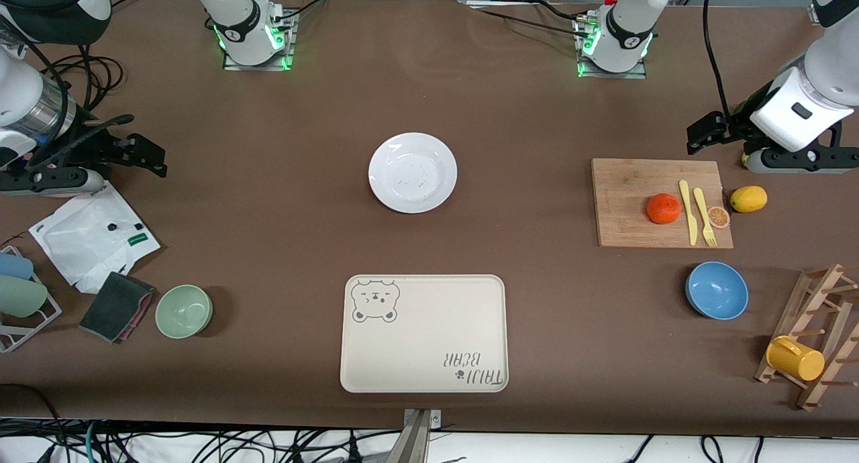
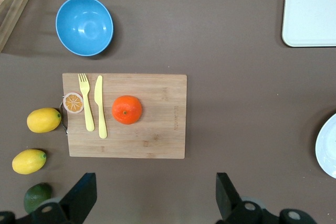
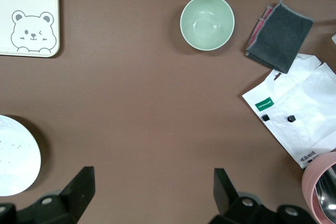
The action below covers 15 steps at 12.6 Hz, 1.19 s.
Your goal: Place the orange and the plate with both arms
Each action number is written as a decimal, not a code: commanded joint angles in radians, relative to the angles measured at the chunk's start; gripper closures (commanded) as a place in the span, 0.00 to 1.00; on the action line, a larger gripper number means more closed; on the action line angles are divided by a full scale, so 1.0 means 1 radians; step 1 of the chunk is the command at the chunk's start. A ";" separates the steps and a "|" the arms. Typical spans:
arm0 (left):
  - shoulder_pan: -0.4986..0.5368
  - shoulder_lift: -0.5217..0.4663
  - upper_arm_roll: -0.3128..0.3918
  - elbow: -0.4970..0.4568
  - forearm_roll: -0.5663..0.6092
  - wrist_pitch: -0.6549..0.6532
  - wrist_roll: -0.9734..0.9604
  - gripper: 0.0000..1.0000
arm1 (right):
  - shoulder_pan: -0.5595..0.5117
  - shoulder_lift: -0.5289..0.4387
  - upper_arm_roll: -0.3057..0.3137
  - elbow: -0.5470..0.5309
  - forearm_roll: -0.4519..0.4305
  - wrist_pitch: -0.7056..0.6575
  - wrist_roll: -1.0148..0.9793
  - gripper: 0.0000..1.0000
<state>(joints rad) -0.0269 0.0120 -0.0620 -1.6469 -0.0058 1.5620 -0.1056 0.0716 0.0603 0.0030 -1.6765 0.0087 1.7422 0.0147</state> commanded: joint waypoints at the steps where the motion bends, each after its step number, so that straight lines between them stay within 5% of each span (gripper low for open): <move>1: -0.010 0.005 0.013 0.015 -0.020 -0.014 0.003 0.00 | -0.004 0.001 0.003 0.012 0.014 0.026 0.008 0.00; 15: -0.010 0.005 0.013 0.015 -0.020 -0.016 0.003 0.00 | -0.003 0.000 0.005 0.014 0.014 0.010 0.008 0.00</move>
<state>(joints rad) -0.0270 0.0124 -0.0620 -1.6469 -0.0058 1.5620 -0.1056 0.0721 0.0603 0.0042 -1.6763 0.0088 1.7656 0.0147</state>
